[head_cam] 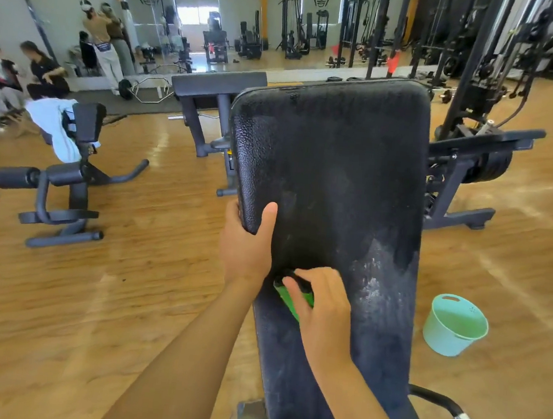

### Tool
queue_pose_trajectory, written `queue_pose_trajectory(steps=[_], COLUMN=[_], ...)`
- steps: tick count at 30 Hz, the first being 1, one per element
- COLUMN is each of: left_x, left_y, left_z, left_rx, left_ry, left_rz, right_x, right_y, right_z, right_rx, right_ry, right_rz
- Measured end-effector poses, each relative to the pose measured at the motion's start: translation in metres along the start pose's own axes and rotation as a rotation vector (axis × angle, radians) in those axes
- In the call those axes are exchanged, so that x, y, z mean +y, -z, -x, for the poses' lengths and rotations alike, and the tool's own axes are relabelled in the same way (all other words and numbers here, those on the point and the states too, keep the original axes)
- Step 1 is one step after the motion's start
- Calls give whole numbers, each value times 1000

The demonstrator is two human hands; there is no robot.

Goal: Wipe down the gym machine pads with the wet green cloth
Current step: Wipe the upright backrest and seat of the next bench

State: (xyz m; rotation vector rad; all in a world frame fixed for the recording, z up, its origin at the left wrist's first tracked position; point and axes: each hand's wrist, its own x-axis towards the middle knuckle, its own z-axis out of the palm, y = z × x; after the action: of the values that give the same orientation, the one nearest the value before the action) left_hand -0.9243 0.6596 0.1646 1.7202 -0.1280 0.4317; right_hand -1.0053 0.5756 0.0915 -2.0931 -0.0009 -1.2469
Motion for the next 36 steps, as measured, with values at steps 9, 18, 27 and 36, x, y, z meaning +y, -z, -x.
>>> queue_pose_trajectory(steps=[9,18,27,36], left_x=[-5,-5,-4,-4], left_y=[-4,-3,-2,-2], left_z=[-1,-1,0,1], left_rx=[104,89,99,93], left_ry=[-125,-132,-117,-106], left_rz=[-46,-63,-85,-59], right_x=[-20,1,-40,12], right_y=[3,-3,-6,2], right_z=[-92,-26,-133,-19], right_rx=[154,-69,206,-24], right_ry=[52,154,170,141], right_rz=[-11,57,35,36])
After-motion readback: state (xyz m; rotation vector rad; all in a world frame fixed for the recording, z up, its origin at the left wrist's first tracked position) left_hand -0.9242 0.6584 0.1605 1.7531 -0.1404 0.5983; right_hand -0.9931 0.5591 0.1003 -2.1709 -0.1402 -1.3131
